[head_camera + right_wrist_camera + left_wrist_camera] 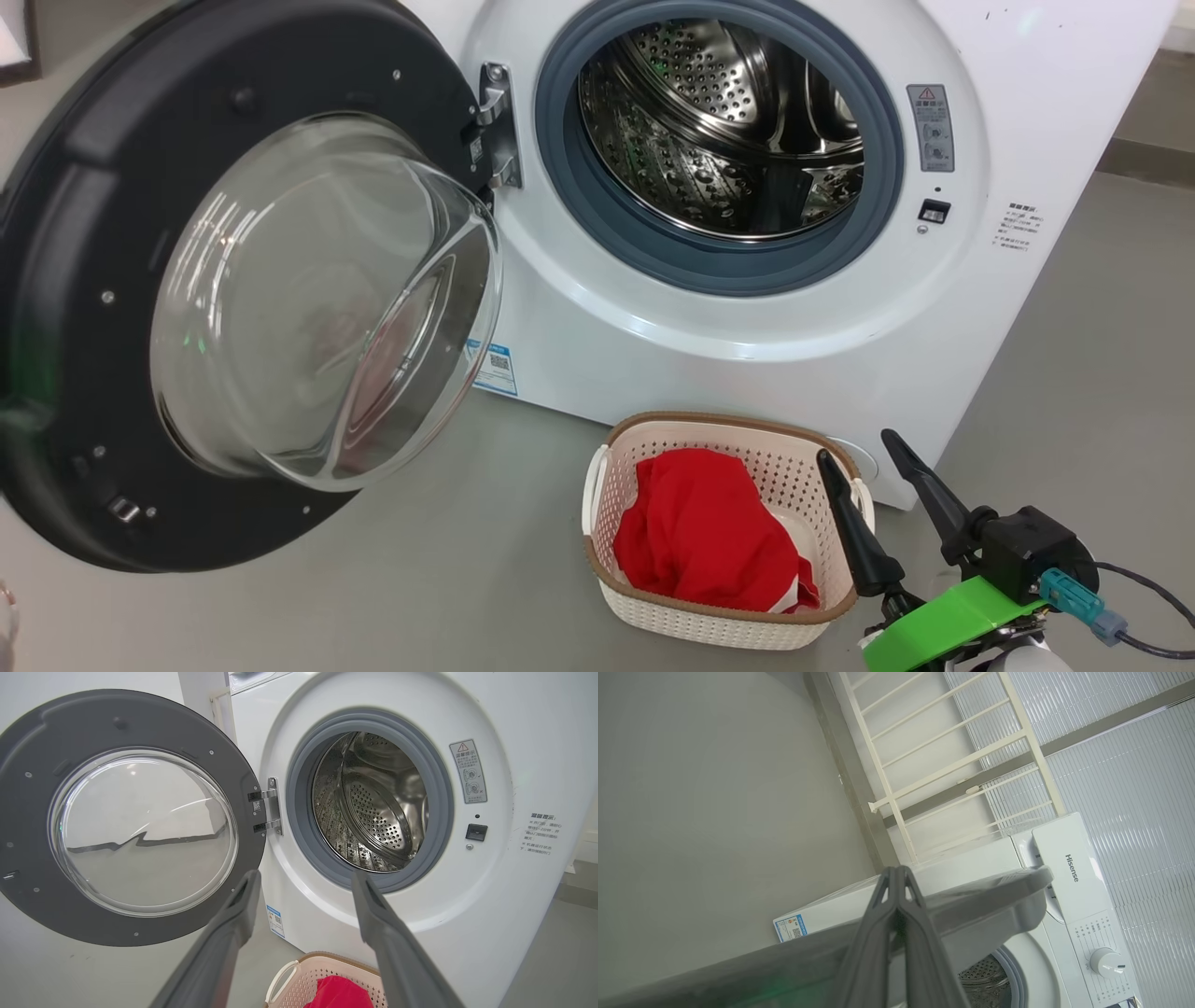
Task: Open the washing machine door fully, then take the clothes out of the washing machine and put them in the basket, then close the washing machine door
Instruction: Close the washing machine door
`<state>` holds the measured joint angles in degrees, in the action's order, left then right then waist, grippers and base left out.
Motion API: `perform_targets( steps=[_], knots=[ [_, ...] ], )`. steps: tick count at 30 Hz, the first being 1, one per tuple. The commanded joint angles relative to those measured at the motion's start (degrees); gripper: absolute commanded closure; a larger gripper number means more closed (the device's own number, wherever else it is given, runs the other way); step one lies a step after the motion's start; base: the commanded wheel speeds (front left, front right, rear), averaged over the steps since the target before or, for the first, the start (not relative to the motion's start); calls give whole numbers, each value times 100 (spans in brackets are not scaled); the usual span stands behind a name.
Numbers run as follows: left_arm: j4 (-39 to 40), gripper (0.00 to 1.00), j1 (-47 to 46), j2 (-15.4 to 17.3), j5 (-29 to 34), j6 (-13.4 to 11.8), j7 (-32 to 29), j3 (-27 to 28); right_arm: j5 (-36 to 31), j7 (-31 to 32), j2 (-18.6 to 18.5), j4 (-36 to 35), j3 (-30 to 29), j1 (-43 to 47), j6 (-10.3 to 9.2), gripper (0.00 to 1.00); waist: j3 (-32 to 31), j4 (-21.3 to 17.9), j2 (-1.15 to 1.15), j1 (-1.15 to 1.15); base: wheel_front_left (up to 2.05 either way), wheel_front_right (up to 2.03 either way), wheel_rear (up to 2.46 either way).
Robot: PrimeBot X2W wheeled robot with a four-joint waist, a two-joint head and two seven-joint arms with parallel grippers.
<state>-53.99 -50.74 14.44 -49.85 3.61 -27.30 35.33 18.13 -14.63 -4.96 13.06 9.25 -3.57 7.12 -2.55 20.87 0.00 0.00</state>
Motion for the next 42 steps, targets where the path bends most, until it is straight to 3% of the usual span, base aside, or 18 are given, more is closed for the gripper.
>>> perform_targets(
  steps=[1, 15, 23, 35, 42],
  knots=[
    [189, 100, 23, -22, -136, 114, -270, 17, 70, -37, -5, -159, 112, -142, 36, 0, 14, 4, 0, 0, 0, 0, 0],
    [1261, 100, 687, -835, -805, 200, -992, 194, 71, -37, 15, -199, 18, -110, 36, 0, 85, 94, 0, 0, 0, 0, 0],
    [2236, 100, 1211, -1137, -1225, 49, -1392, -49, 67, -37, 11, -192, -7, -106, 36, 0, 104, 140, 0, 0, 0, 0, 0],
    [3663, 100, 2236, -1155, -2738, -429, -977, -1588, 52, -37, 8, -193, -17, -165, 36, 0, 169, 112, 0, 0, 0, 0, 0],
    [4613, 100, 2848, -1156, -3226, -756, -558, -2355, 63, -37, 4, -191, -18, -203, 36, 0, 214, 62, 0, 0, 0, 0, 0]
  ],
)
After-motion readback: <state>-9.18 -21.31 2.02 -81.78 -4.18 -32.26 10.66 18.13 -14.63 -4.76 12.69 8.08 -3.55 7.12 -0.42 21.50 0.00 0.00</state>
